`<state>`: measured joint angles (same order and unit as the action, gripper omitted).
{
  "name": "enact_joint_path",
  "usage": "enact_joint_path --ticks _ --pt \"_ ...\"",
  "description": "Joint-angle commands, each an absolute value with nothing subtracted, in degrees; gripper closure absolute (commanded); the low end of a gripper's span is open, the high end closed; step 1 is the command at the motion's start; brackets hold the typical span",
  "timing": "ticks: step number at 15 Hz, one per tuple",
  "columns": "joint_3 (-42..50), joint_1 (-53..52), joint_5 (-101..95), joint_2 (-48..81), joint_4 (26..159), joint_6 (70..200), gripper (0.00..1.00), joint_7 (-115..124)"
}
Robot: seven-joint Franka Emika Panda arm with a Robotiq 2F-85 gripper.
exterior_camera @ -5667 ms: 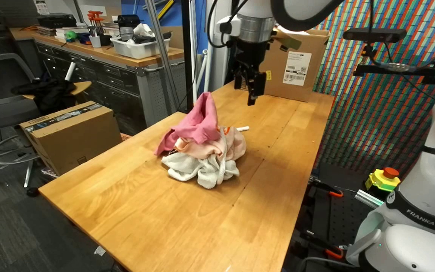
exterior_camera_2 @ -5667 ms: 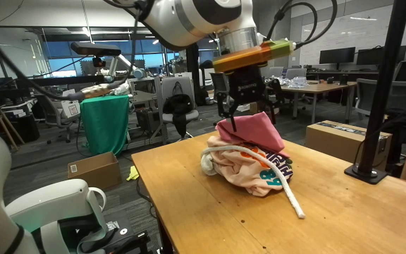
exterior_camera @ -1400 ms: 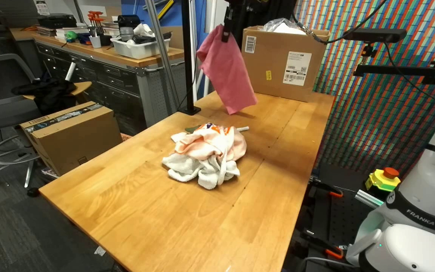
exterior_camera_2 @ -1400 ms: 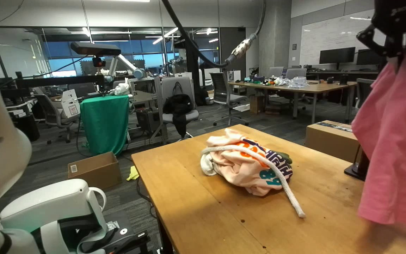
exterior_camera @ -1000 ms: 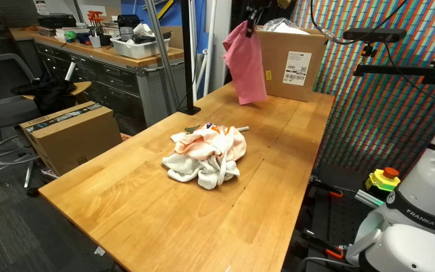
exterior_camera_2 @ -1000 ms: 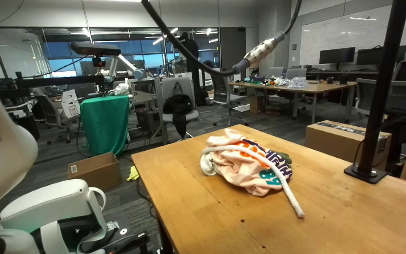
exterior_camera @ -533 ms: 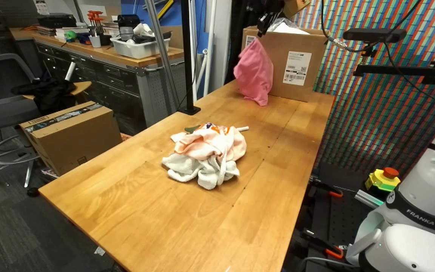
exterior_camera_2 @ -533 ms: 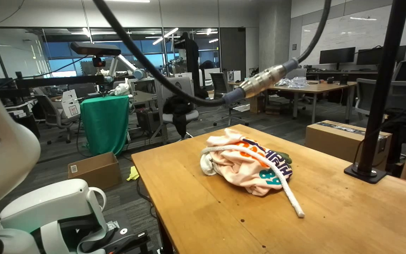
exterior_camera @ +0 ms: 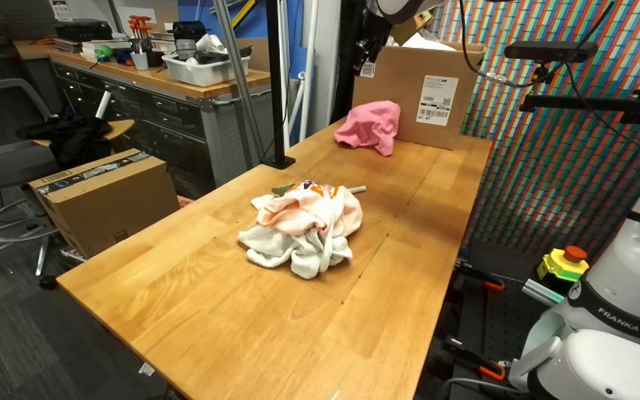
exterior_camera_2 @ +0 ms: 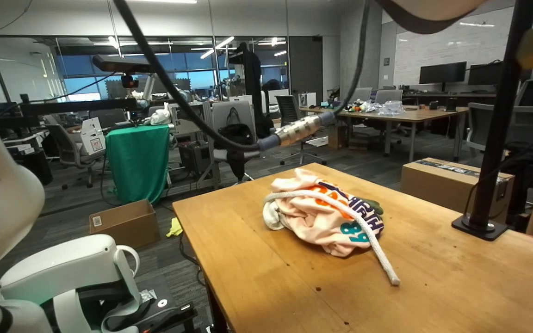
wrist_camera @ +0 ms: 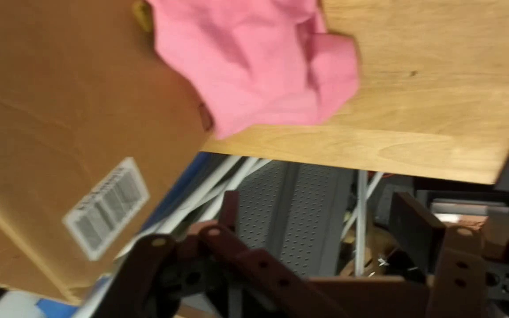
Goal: Separate the objects on the table.
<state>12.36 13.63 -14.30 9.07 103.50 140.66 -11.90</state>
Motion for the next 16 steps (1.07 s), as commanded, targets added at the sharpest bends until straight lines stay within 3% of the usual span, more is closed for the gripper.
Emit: enact_joint_path --ticks 1,9,16 --pt "7.5 9.8 -10.4 4.7 109.1 136.2 0.0 -16.0" --pt "-2.0 3.1 5.0 6.9 113.9 129.5 0.0 -28.7" --pt "-4.6 2.6 13.7 9.5 111.3 112.8 0.0 -45.0"
